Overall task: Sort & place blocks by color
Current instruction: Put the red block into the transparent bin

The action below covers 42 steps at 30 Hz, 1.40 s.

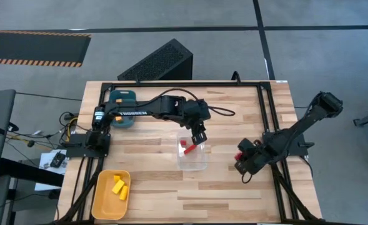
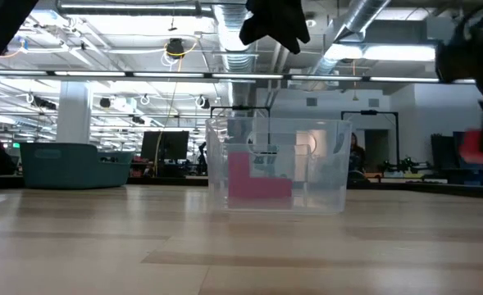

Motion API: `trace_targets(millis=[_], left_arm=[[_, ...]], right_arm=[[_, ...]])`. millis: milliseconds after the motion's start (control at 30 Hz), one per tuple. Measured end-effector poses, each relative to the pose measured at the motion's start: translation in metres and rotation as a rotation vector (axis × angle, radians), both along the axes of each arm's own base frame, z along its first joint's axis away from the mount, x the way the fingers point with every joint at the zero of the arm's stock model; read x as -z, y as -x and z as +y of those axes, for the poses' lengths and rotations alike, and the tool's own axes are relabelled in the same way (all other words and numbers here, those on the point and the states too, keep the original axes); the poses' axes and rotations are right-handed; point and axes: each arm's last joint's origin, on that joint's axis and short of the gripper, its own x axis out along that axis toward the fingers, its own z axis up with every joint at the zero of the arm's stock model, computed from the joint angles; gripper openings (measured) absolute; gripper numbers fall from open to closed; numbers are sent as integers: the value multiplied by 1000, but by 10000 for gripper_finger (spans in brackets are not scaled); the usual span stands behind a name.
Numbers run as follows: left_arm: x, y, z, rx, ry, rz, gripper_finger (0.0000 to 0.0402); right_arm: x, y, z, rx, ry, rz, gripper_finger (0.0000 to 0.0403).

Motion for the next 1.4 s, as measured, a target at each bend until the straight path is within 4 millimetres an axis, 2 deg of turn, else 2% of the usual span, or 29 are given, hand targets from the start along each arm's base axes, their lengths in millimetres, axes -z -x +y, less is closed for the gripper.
trace_targets(millis=[400, 767, 867, 1067, 1133, 1233, 1400], left_arm=[[-9, -10, 5, 90, -42, -133, 128], [-12, -13, 8, 90, -94, -171, 128], [-9, -13, 11, 87, -125, -175, 128], [40, -20, 22, 60, -14, -125, 128], [48, -23, 21, 59, 22, -155, 128], [50, -26, 16, 81, 46, -191, 128], [33, -34, 16, 77, 36, -347, 128]], right_arm=[[-61, 12, -16, -30, -25, -520, 139], [-86, 20, -39, -63, 10, -691, 141], [-75, 22, -44, -73, -5, -708, 140], [-28, 25, -49, -16, -164, -845, 139], [-16, 26, -50, 15, -222, -919, 140], [-9, 26, -51, 41, -270, -1032, 139], [-9, 26, -52, 67, -265, -1091, 141]])
